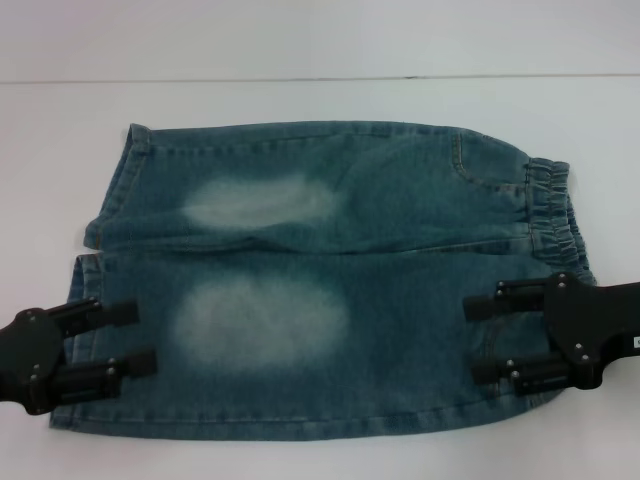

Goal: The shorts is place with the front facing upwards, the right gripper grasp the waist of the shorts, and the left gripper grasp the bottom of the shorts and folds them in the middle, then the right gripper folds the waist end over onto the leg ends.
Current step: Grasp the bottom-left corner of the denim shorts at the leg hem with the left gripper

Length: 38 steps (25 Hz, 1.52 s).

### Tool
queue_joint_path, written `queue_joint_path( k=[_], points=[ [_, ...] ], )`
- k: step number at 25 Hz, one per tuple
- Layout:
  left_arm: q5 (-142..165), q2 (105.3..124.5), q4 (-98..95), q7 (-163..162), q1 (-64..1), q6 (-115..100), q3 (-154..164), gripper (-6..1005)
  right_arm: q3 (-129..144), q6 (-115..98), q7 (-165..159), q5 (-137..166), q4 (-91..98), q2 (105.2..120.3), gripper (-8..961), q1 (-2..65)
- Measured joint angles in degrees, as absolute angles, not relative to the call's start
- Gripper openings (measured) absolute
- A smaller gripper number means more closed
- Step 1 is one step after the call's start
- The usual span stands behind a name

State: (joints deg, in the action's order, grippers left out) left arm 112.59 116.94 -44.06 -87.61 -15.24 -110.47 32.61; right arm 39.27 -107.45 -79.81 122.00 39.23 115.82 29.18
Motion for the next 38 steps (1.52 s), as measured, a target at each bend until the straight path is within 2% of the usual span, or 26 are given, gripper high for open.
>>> queue_joint_path(
  k=[18, 28, 33, 38],
  points=[
    [113.72, 116.49, -44.81, -90.63, -16.35, -110.54, 32.94, 861, 38.72, -106.90, -79.95, 121.67, 39.43, 116.27, 790, 29.59],
    [119.96, 114.58, -49.63, -106.86, -16.74, -110.27, 32.32, 862, 38.44, -106.79, -80.05, 121.55, 39.46, 116.54, 790, 28.82],
    [122.12, 111.94, -50.19, -118.34, -17.66, -112.44, 30.75, 862, 38.18, -107.10, -80.07, 121.54, 39.47, 116.54, 790, 28.61],
    [128.17, 110.48, -50.29, -124.23, -19.84, -114.08, 27.30, 862, 38.16, -106.70, -79.66, 121.54, 39.47, 116.54, 790, 28.56]
  ],
)
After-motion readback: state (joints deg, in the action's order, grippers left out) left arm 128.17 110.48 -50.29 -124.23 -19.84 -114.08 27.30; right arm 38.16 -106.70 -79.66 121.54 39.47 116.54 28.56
